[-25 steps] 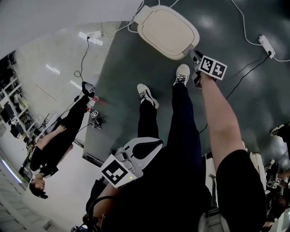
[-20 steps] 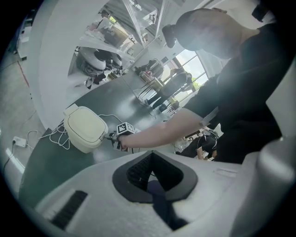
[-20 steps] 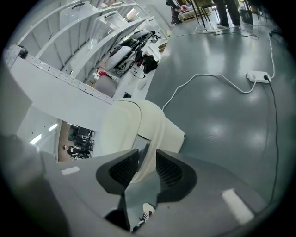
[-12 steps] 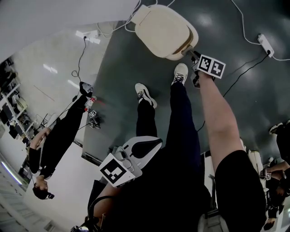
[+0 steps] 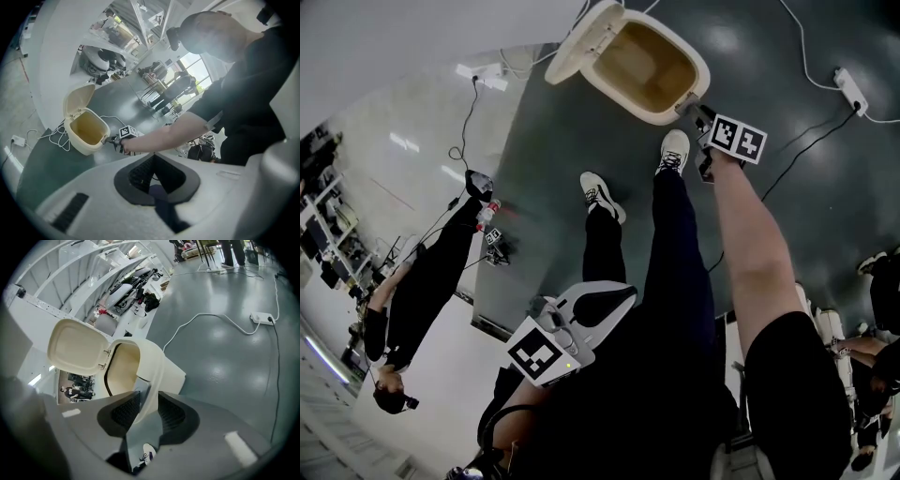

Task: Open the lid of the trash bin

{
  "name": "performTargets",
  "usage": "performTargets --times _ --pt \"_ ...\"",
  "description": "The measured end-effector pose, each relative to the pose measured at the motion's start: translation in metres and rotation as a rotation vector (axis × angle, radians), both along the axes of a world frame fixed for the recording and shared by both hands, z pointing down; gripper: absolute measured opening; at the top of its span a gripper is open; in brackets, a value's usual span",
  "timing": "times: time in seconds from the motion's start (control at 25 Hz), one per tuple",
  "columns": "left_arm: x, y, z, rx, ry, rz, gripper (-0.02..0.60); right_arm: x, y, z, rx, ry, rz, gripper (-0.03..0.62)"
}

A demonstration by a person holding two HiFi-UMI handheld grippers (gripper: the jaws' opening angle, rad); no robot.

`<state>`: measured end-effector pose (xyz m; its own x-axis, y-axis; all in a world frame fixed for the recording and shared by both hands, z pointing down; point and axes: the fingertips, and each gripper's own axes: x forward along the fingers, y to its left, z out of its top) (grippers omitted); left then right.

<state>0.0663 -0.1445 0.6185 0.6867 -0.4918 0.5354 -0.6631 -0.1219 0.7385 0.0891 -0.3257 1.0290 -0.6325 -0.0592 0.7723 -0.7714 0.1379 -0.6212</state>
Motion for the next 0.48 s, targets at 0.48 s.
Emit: performTargets --times 0.48 --pt "-0.013 0.012 -0.006 0.017 -0.014 -0.012 0.002 -0.007 -0.006 -0.008 0.058 0.060 -0.089 0.102"
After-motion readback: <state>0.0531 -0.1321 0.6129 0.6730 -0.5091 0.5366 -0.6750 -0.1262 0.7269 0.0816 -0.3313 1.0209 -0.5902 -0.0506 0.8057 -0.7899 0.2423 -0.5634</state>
